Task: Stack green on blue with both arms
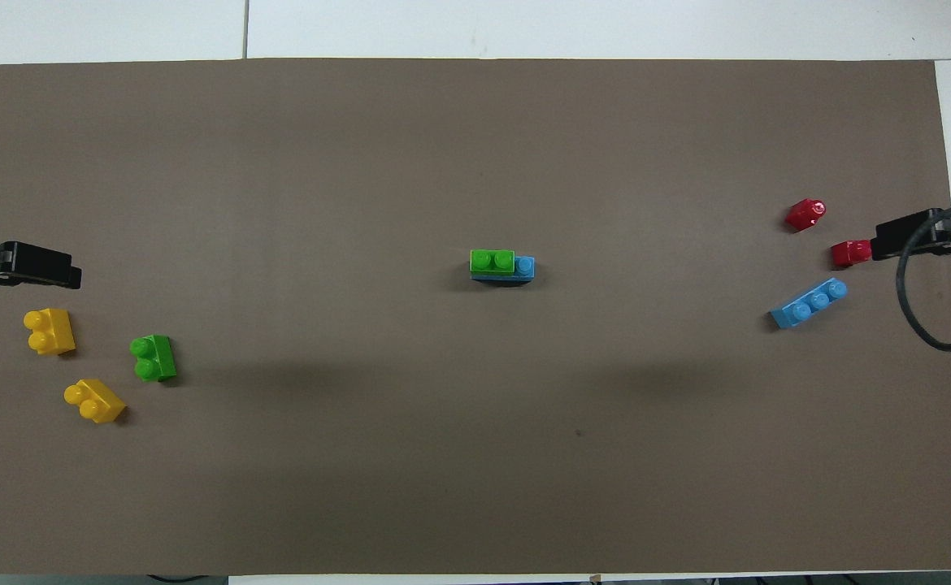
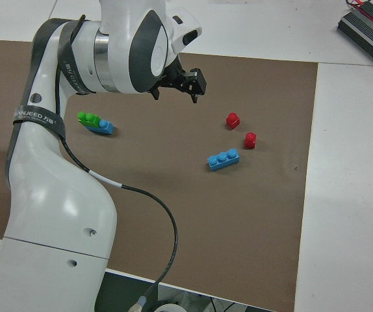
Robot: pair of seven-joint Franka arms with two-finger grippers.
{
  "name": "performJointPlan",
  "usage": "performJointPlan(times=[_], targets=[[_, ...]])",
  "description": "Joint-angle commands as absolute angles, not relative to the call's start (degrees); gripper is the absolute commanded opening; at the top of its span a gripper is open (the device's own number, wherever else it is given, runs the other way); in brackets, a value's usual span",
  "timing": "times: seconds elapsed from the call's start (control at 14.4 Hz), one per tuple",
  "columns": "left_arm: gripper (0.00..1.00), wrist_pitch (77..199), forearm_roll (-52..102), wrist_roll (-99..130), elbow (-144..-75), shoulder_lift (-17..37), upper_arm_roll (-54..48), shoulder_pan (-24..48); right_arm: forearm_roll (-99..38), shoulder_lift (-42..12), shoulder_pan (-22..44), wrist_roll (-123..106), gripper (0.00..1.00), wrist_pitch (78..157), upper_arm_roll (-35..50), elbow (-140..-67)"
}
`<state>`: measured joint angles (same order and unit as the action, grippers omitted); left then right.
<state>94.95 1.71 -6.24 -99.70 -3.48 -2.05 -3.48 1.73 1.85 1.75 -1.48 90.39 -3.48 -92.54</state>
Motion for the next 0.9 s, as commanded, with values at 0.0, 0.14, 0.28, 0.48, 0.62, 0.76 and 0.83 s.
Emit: performJointPlan(times=[0.0,0.14,0.28,0.48,0.62,0.76,0.83], targets=[[1.0,95.7,0.1,-6.8,-99.8,-4.0,-2.3,-3.3,2.9,1.0,0.6,-2.7,1.0,86.7,-3.0,-88.8],[1.0,95.7,0.1,-6.4,-99.8,-4.0,-2.3,-3.3,2.9,1.0,-0.1,-2.7,1.0,86.7,-3.0,-88.9],[1.0,95.8,0.1,-6.3,-99.9,-4.1,-2.3,-3.4,2.9,1.0,-0.4,-2.6,1.0,86.9,-3.0,-88.9],[1.0,96.3,0.1,-6.2,-100.0,-4.1,-2.3,-3.3,2.9,0.9,-0.4,-2.5,1.0,87.4,-3.0,-88.9],[1.0,96.2,0.1,-6.2,-100.0,-4.1,-2.3,-3.3,2.9,0.9,-0.4,-2.5,1.0,87.3,-3.0,-88.9],[1.0,96.2,0.2,-6.2,-100.0,-4.1,-2.3,-3.3,3.0,0.9,-0.4,-2.5,1.0,87.3,-3.0,-88.9],[1.0,96.2,0.2,-6.2,-100.0,-4.1,-2.3,-3.3,3.0,0.9,-0.4,-2.5,1.0,87.3,-3.0,-88.9]])
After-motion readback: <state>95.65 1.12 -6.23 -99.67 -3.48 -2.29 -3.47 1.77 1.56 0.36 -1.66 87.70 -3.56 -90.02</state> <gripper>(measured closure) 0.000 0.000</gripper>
